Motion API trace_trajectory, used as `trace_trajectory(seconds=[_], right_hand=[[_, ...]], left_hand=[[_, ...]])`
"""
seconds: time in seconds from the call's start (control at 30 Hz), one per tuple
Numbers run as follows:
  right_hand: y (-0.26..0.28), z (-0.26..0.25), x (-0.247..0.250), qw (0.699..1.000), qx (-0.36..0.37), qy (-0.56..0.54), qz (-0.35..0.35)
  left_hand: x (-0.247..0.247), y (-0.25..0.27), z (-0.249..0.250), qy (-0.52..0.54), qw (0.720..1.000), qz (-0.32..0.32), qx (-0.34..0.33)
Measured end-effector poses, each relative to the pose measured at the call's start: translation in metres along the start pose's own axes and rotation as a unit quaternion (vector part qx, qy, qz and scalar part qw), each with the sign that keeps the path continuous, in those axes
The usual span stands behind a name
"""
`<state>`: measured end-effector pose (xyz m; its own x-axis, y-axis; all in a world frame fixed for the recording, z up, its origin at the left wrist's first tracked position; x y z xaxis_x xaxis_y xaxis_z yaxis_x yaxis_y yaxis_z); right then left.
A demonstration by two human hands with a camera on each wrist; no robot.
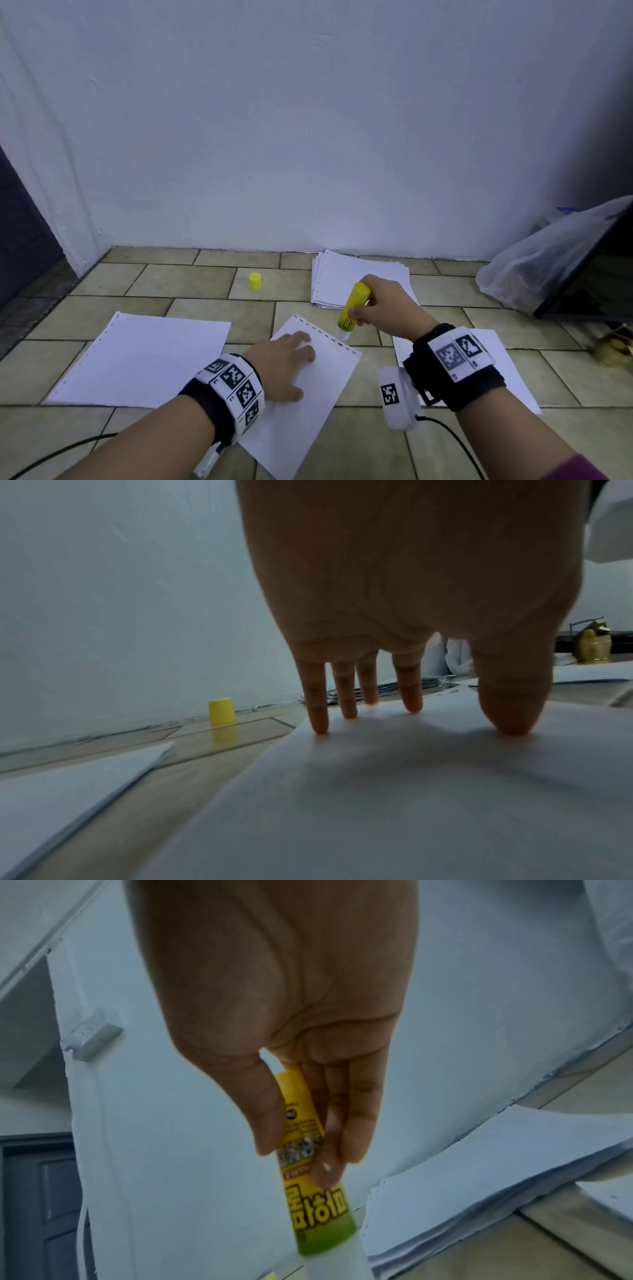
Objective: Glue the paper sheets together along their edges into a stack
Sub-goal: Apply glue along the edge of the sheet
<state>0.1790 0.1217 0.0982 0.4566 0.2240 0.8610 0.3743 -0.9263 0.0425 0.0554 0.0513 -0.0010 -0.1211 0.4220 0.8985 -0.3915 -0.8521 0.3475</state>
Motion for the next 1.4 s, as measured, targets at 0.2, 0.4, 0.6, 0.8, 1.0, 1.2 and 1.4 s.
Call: trace_trajectory(seconds=[0.2, 0.4, 0.6, 0.8, 1.0, 1.2, 1.4], right_hand=[[-0.015, 0.008, -0.003, 0.997, -0.024, -0.036, 0.061], [-0.026, 0.007, -0.023, 0.998, -0.032, -0.03, 0.043], [-0.039, -0.003, -0.05, 0.999, -0.031, 0.023, 0.016], [-0.048, -0.023, -0.067, 0.998, 0.018, 0.064, -0.015], [-0.029, -0.027, -0.065, 0.974, 0.062, 0.187, -0.11], [0.011, -0.02, -0.055, 0.941, 0.074, 0.268, -0.192], [0.033, -0.015, -0.057, 0.911, 0.099, 0.324, -0.234]], left_hand=[[0.007, 0.001, -0.009, -0.038, 0.998, -0.003, 0.044], [0.003, 0.0, -0.023, 0.0, 0.995, 0.021, 0.094], [-0.008, -0.003, -0.028, -0.01, 0.995, -0.018, 0.102], [-0.006, -0.005, -0.023, -0.023, 0.993, -0.034, 0.112], [-0.006, -0.006, -0.028, -0.026, 0.992, -0.054, 0.114], [-0.006, -0.007, -0.03, -0.023, 0.994, -0.049, 0.098], [-0.004, -0.007, -0.029, -0.032, 0.994, -0.049, 0.094]])
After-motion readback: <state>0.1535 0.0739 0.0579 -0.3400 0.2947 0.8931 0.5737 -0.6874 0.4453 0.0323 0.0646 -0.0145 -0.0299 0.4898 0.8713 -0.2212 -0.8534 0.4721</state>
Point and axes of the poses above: each hand's wrist, its own y-axis away from the middle knuckle, its own x-axis out of the back of the hand, z = x × y, the point moved 10 cm from there along -y, towards the middle knuckle, and after that the axes turned 10 degrees about y, right-handed, at the moved point
